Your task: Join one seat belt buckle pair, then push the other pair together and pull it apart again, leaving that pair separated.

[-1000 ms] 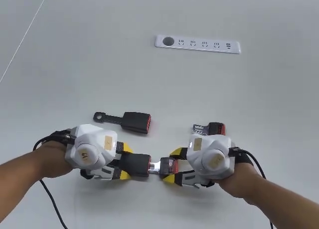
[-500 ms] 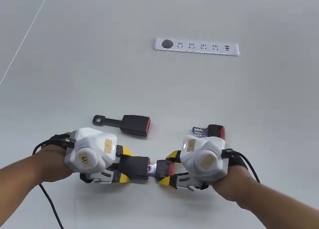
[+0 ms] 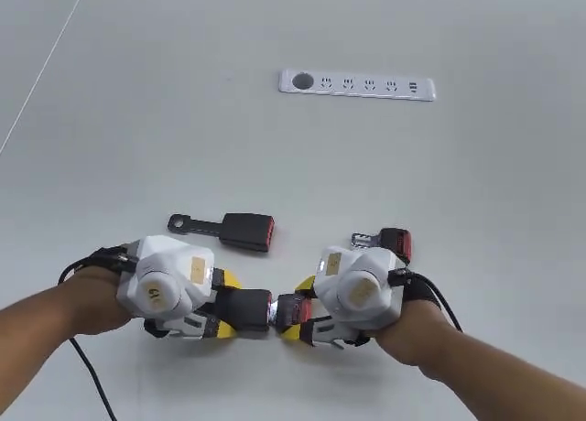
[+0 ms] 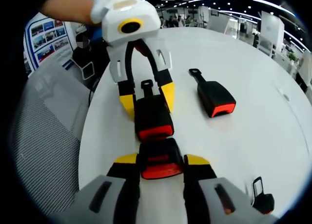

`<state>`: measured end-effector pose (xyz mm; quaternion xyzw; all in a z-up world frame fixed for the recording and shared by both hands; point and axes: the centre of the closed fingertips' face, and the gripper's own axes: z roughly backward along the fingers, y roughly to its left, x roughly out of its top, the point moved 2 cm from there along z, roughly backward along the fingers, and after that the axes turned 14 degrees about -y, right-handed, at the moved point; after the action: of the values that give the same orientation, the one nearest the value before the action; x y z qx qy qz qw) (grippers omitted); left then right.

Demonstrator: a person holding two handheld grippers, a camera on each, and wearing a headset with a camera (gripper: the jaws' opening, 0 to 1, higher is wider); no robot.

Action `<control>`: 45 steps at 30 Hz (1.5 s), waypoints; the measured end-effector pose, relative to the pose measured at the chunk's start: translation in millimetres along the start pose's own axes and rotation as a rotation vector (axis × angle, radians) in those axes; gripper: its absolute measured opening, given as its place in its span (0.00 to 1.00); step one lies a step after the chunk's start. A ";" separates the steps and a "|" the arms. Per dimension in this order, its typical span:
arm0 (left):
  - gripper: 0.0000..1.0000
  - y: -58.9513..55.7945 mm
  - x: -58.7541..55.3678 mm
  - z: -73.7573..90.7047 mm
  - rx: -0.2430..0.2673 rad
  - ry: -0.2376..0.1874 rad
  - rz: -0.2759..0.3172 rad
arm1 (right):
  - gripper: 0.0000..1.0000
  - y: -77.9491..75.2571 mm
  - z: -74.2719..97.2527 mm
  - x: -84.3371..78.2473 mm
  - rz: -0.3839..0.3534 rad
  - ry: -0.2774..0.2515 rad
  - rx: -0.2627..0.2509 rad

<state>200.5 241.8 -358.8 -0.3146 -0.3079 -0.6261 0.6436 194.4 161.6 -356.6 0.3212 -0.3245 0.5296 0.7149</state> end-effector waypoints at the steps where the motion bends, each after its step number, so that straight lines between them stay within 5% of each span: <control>1: 0.33 0.3 -0.9 0.0 -0.002 0.002 -0.003 | 0.33 -0.1 0.1 -0.3 0.000 -0.001 0.001; 17: 0.33 0.1 -2.7 3.0 -0.021 -0.010 -0.026 | 0.33 -2.6 2.1 1.7 0.049 -0.022 0.022; 45: 0.32 -1.9 -2.1 4.9 -0.027 -0.038 -0.015 | 0.32 0.3 6.4 0.8 0.026 -0.084 0.017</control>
<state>198.5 246.9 -357.4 -0.3330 -0.3137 -0.6289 0.6286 193.4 157.0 -352.2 0.3448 -0.3538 0.5279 0.6908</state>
